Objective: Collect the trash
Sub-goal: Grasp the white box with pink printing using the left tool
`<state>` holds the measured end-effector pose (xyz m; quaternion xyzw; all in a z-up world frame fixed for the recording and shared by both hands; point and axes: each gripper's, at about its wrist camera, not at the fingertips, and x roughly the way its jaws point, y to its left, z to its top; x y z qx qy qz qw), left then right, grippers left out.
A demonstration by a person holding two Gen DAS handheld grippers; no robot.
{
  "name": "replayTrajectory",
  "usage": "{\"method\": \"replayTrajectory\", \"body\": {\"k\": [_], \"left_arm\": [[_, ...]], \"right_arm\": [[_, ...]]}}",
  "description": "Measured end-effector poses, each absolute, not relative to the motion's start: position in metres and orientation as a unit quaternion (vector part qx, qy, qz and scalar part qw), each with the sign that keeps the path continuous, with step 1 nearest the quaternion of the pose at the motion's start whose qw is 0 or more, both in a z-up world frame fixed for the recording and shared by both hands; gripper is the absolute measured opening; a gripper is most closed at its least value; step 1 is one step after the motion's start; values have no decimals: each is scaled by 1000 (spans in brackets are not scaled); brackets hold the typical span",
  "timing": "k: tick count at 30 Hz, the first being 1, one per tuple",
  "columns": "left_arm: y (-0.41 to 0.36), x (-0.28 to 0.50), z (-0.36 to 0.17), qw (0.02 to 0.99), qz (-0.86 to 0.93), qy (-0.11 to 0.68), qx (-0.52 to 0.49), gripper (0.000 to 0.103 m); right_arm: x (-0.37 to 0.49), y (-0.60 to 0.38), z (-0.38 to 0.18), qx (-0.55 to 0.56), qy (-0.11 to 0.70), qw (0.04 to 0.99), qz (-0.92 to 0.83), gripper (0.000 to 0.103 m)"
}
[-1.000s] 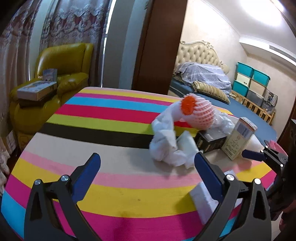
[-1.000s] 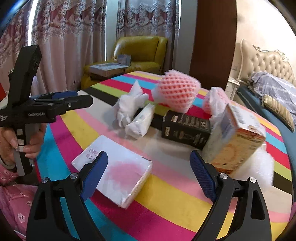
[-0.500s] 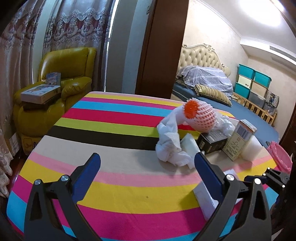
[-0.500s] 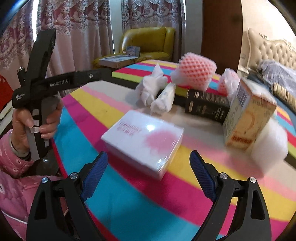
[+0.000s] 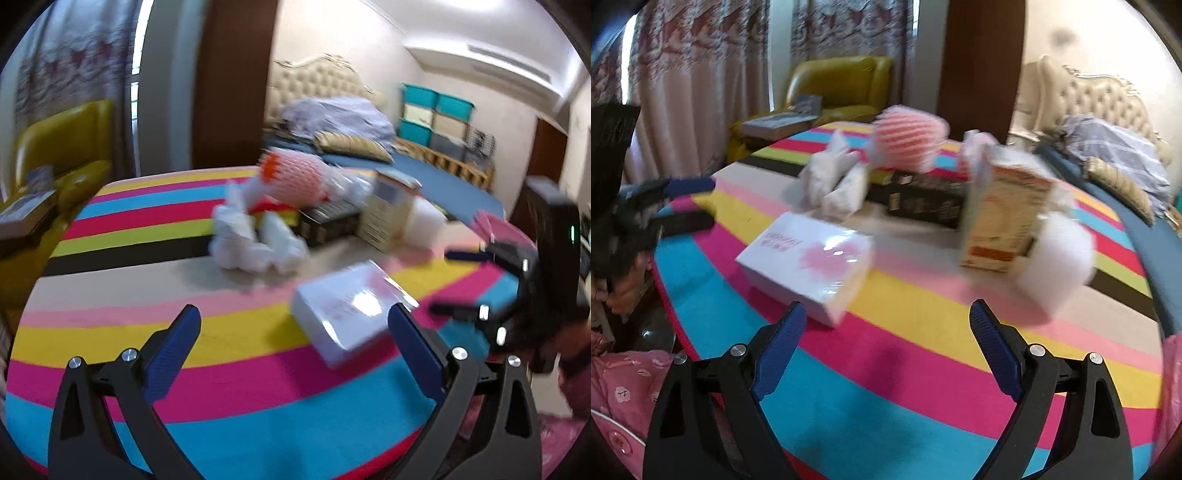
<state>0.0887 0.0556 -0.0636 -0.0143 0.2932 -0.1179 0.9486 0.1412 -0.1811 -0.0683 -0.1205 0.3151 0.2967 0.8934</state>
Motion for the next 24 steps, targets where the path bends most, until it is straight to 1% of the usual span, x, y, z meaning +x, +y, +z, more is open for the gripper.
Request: {"method": "replayTrajectory", "body": {"k": [9, 15, 20, 21, 22, 23, 24], "left_arm": [[4, 118, -90, 919, -153, 361, -46, 98], [-13, 135, -105, 909, -128, 397, -21, 98], [-24, 151, -102, 906, -146, 395, -32, 96], [-28, 154, -101, 909, -144, 390, -28, 89], [-32, 157, -100, 912, -140, 386, -19, 79], [-38, 161, -100, 911, -142, 386, -6, 61], [-42, 164, -100, 910, -146, 387, 8, 52]], "right_arm": [[147, -245, -57, -61, 292, 924, 239, 85], [148, -271, -69, -30, 297, 926, 229, 85], [151, -278, -75, -16, 301, 927, 224, 85], [151, -279, -75, -13, 301, 927, 223, 85], [152, -282, -75, -12, 300, 928, 221, 85], [152, -283, -75, -11, 300, 928, 219, 85], [153, -285, -75, -11, 301, 929, 217, 85]]}}
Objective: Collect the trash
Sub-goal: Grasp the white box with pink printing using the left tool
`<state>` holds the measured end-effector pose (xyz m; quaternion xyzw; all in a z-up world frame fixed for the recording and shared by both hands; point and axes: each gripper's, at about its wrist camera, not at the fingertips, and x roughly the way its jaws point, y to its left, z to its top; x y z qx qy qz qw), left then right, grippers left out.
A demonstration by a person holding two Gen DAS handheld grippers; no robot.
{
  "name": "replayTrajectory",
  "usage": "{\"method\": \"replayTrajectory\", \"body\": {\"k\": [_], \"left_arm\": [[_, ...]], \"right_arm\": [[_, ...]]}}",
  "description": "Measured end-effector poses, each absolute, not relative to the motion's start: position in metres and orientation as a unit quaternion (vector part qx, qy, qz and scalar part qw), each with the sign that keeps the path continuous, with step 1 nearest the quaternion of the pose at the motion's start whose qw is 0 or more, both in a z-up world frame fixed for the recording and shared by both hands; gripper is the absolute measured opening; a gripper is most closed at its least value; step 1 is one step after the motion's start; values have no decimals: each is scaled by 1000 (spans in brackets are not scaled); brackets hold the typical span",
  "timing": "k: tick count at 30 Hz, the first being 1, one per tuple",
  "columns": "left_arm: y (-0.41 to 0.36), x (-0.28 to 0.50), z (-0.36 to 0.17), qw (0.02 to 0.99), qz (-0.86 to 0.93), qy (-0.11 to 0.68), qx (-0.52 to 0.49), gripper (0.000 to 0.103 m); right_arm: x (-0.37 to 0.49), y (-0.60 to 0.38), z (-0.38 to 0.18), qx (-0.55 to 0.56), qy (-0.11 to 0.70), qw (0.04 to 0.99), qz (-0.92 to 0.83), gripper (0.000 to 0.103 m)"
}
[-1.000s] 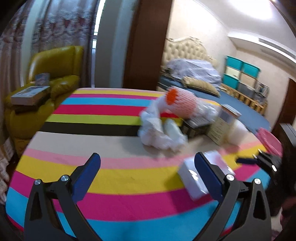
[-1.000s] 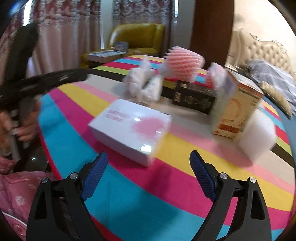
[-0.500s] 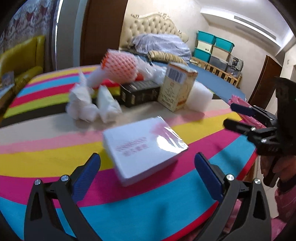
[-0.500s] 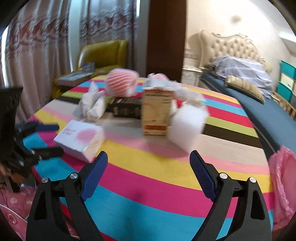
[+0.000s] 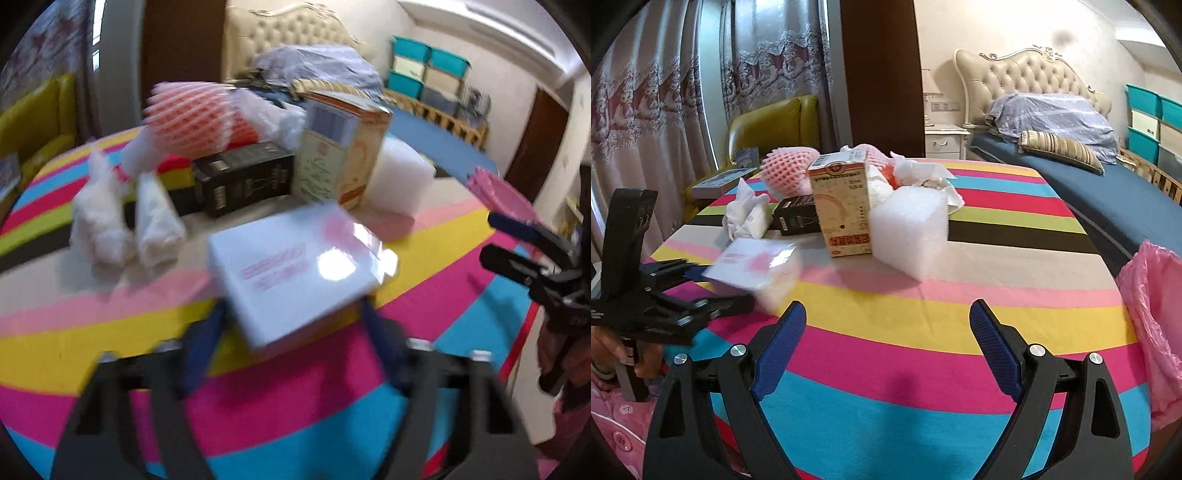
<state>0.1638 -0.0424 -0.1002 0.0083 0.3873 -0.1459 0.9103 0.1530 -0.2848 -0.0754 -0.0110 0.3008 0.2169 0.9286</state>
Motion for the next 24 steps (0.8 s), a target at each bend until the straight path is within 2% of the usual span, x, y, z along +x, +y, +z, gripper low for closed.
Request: {"method": "replayTrajectory", "body": {"k": [7, 8, 9, 11, 17, 24], "left_arm": [[-33, 161, -91, 913, -175, 368, 27, 51], [-28, 161, -90, 914, -175, 365, 28, 54], [-24, 162, -89, 917, -168, 361, 29, 70], [-16, 164, -84, 921, -167, 351, 25, 92], [-5, 189, -78, 900, -243, 360, 41, 97], [-25, 226, -93, 858, -331, 373, 124, 98]], "right_arm": [[166, -292, -81, 6, 310, 927, 210, 85], [169, -290, -81, 0, 313, 927, 207, 85], [171, -288, -81, -4, 314, 927, 206, 85], [175, -285, -78, -5, 310, 927, 209, 85], [184, -281, -77, 14, 312, 927, 206, 85], [193, -274, -79, 8, 327, 924, 199, 85]]}}
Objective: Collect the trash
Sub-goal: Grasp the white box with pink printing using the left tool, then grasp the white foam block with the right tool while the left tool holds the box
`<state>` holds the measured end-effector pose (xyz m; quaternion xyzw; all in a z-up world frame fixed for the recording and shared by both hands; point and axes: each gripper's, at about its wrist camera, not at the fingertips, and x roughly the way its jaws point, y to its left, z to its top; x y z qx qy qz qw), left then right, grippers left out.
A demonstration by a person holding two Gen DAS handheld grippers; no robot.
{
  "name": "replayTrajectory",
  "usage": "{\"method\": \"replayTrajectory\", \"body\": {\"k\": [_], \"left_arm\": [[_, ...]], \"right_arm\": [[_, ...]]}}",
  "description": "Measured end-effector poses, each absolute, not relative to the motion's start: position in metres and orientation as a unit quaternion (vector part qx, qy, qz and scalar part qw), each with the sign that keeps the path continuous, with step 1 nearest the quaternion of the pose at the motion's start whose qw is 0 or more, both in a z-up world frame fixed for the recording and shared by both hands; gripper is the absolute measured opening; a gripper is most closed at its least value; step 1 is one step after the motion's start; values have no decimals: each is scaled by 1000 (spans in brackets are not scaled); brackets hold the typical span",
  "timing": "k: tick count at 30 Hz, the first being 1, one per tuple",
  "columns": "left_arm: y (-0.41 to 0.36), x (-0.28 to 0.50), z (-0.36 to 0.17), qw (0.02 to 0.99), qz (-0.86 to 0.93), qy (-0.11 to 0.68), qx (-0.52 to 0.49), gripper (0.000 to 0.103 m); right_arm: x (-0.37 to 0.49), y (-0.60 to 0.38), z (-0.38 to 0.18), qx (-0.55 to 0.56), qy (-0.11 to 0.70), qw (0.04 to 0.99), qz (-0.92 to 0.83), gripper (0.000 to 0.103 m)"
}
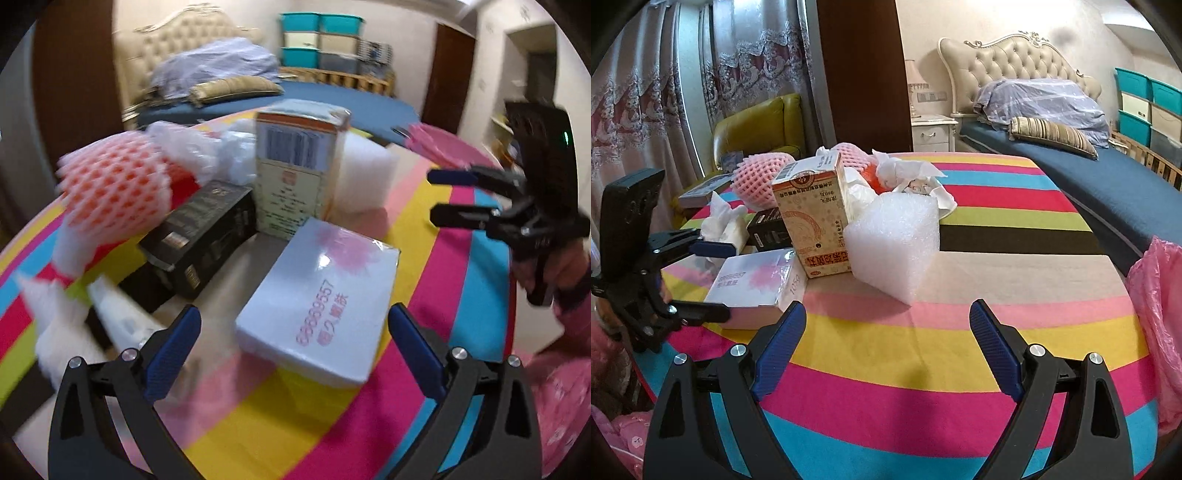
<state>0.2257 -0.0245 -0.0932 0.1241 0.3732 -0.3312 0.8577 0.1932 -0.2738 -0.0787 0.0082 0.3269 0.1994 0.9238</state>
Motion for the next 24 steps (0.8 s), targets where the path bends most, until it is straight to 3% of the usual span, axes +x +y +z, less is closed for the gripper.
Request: {"method": "replayTrajectory", "body": {"k": [4, 5, 6, 8, 22, 24], "left_arm": [[-32, 235, -99, 830, -375, 394, 122, 98], [-36, 234, -99, 828, -376, 396, 128, 93], [-39, 232, -101, 823, -381, 399, 135, 75], [-42, 229, -100, 834, -360, 390, 152, 69], [-4, 173, -81, 916, -178, 356, 44, 69], [-1, 168, -79, 919, -171, 353, 40, 69]], "right_arm": [[202, -272, -82, 1, 339, 921, 195, 85], [204, -272, -83, 2, 341, 920, 194, 85], [206, -273, -84, 3, 343, 919, 193, 85], [210, -273, -84, 3, 345, 919, 191, 85], [246, -243, -75, -5, 359, 919, 164, 85], [251, -238, -74, -7, 358, 921, 151, 79]]}}
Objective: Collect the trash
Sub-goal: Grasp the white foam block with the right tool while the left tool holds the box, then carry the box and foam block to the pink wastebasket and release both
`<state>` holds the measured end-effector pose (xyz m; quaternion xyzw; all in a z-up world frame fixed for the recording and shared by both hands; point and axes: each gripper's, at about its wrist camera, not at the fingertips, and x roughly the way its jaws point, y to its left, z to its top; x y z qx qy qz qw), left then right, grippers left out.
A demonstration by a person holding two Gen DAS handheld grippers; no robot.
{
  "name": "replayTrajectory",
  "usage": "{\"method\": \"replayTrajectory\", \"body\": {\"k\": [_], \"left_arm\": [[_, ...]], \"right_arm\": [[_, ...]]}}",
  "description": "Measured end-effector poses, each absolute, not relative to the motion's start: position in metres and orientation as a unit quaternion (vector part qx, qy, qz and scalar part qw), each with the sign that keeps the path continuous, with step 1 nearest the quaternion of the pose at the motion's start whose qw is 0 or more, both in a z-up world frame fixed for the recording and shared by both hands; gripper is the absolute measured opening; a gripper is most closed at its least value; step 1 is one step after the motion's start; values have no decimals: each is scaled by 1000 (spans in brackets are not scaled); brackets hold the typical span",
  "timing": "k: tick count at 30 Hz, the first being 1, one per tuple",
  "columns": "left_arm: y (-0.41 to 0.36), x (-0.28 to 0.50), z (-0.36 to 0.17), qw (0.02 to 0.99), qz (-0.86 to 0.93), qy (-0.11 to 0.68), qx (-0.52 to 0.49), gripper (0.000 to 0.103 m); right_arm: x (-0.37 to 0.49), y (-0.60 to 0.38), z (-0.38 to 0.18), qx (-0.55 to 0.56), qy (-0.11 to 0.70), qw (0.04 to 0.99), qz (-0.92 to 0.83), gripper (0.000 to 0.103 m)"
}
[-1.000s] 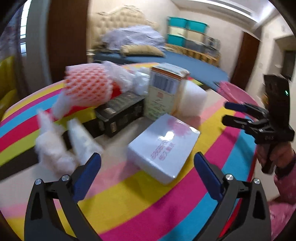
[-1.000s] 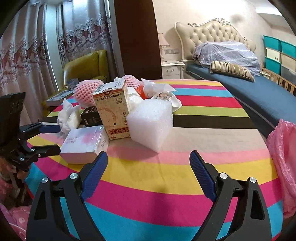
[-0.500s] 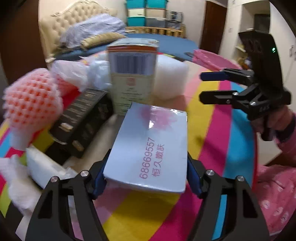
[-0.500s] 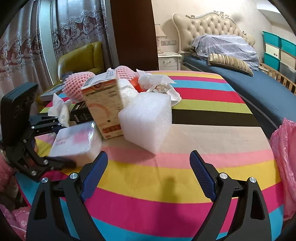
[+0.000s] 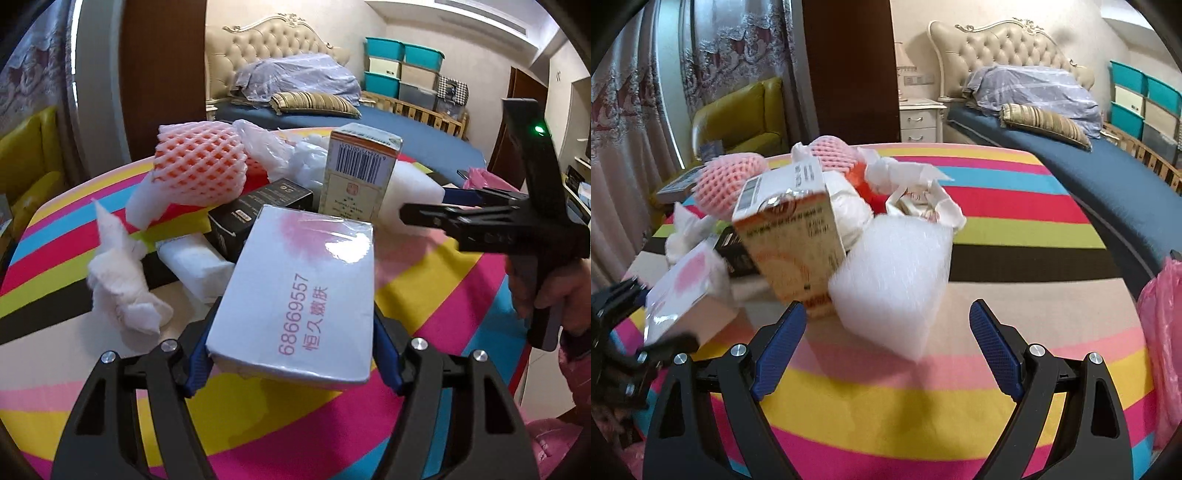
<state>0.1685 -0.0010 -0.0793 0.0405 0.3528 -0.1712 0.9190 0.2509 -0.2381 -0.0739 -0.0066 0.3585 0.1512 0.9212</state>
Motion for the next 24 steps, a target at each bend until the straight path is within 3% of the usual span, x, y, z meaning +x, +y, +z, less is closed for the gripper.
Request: {"method": "replayTrajectory", "body": {"k": [4, 6, 24], "left_arm": [[-2, 159, -76, 925, -158, 342, 43, 69], [-2, 152, -77, 928, -153, 336, 43, 69], [-23, 137, -73, 940, -118, 320, 12, 69]], "right_arm": [[258, -233, -77, -4, 367, 919, 141, 70], [257, -235, -81, 1, 370, 919, 135, 55], [172, -257, -71, -14, 309, 934, 178, 54]]}}
